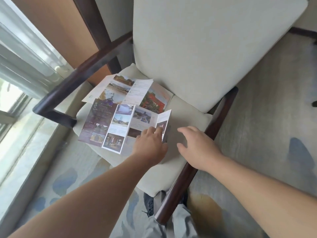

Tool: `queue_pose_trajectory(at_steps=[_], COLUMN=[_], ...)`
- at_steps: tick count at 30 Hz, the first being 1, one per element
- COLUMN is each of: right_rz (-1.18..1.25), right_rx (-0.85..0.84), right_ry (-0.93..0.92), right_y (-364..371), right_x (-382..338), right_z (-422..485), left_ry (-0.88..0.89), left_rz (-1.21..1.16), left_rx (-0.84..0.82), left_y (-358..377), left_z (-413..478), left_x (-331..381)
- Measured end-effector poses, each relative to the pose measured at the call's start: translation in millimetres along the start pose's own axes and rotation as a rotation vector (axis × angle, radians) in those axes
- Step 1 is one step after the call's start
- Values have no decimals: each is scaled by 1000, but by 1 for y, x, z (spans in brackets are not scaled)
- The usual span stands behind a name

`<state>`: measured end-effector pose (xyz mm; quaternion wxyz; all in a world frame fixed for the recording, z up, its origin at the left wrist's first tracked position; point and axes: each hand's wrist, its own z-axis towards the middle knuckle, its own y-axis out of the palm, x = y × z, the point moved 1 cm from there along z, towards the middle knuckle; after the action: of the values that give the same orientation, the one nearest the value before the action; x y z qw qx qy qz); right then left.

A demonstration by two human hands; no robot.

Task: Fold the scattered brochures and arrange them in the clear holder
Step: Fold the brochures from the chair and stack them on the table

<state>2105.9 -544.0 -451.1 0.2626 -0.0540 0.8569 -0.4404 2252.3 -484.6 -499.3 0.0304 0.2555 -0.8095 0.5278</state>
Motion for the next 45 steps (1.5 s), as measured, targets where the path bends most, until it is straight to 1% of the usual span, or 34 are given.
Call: queue_pose_trajectory(at_steps=[3, 7, 12, 14, 16, 19, 21, 23, 25, 28, 31, 34, 36, 41, 43, 45], right_rz=[15, 49, 72, 79, 86, 117, 162, 251, 422, 703, 907, 1149, 1227, 1281, 1253, 1241], right_rx=[-16, -43, -64, -75, -79, -63, -37, 10, 49, 29, -52, -242, -274, -249, -234, -239], right_ry=[0, -13, -39, -38, -39, -39, -48, -55, -45, -47, -79, -132, -138, -234, -288, -341], right_y=[10, 21, 27, 26, 21, 8, -4, -19, -38, -71, -103, -125, -136, -155, -160, -163], right_x=[12, 27, 39, 42, 43, 34, 21, 4, -15, -43, -68, -90, -103, -128, -140, -150], right_z=[16, 29, 39, 40, 39, 40, 41, 44, 45, 43, 36, 28, 19, 5, -2, -7], left_ry=[-60, -132, -207, -243, -279, -253, -218, -163, -80, 31, 121, 162, 112, -97, -206, -282], left_rz=[15, 109, 88, -10, -159, -291, -380, -458, -542, -650, -790, -915, -932, -872, -980, -1182], left_rx=[1, 33, 94, 146, 243, 387, 453, 499, 562, 664, 729, 788, 842, 901, 893, 806], left_y=[22, 50, 61, 53, 36, 0, -29, -58, -88, -132, -165, -189, -199, -212, -215, -216], left_z=[20, 43, 65, 64, 58, 40, 24, 7, -10, -36, -62, -84, -96, -123, -135, -140], left_x=[-1, -4, -1, -1, -4, -9, -12, -10, -3, 13, 28, 39, 39, 24, 17, 12])
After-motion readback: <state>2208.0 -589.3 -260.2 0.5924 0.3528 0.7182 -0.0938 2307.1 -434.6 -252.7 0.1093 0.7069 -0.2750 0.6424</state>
